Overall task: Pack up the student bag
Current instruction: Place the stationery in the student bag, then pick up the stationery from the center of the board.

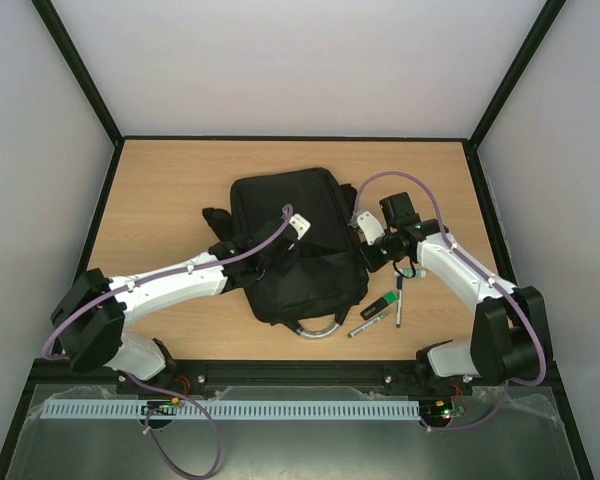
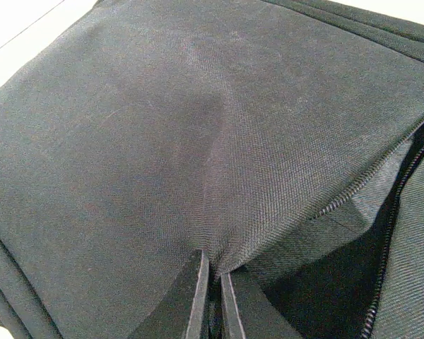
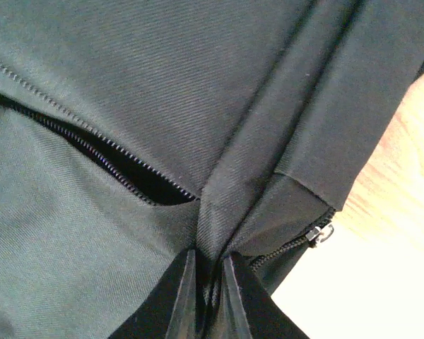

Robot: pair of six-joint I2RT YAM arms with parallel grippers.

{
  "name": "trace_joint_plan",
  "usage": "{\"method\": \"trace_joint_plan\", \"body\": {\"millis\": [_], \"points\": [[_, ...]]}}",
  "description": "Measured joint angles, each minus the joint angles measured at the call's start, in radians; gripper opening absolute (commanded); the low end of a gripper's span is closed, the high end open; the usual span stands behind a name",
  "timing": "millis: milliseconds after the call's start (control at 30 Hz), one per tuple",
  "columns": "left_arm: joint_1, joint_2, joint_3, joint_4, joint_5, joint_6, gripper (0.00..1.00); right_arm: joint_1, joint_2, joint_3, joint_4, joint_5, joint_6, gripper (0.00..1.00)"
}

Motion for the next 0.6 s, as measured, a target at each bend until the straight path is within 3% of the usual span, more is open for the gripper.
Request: {"method": "trace_joint_plan", "body": {"millis": [33, 167, 333, 600], "points": [[0.000, 0.001, 0.000, -0.001, 0.000, 0.000, 0.02, 0.000, -0.003, -0.003, -0.002, 0.002, -0.006, 0.26], [0.000, 0.003, 0.000, 0.000, 0.003, -0.004, 0.02, -0.002, -0.031, -0.005, -0.029, 0.011, -0.031, 0.41], [0.000, 0.004, 0.000, 0.000, 0.014, -0.014, 0.02, -0.054, -0.111, -0.005, -0.103, 0.034, -0.103, 0.45], [0.000, 0.003, 0.000, -0.009, 0.034, -0.026, 0.02, -0.315, -0.132, -0.006, -0.232, 0.072, -0.293, 0.50]]}}
